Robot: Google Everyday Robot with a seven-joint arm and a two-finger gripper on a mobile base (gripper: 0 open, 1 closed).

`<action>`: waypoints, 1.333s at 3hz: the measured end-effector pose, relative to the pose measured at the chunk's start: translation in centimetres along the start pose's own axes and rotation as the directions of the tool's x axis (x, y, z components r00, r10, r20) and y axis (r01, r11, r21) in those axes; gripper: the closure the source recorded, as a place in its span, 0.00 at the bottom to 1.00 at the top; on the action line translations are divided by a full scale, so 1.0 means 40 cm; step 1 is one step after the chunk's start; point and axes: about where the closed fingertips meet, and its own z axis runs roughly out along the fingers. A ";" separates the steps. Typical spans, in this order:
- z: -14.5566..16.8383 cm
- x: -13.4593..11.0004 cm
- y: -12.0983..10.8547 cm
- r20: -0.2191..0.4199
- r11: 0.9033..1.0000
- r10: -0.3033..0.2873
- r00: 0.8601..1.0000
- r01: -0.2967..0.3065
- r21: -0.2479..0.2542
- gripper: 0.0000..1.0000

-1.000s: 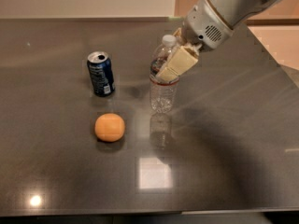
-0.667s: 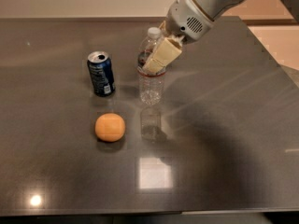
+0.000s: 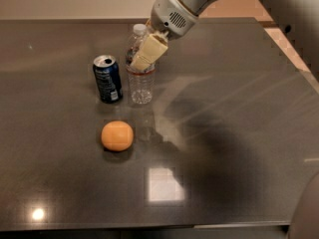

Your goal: Move water bottle near pepsi can

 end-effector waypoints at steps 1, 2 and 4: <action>0.037 -0.020 -0.021 0.002 1.000 -0.010 1.000 0.010 -0.005 0.82; 0.061 -0.023 -0.036 0.009 1.000 -0.004 1.000 0.004 -0.006 0.59; 0.095 -0.017 -0.040 0.024 1.000 0.006 1.000 -0.006 -0.019 0.12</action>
Offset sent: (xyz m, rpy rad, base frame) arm 0.0230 0.0260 -0.0184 0.0170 0.0061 -0.0036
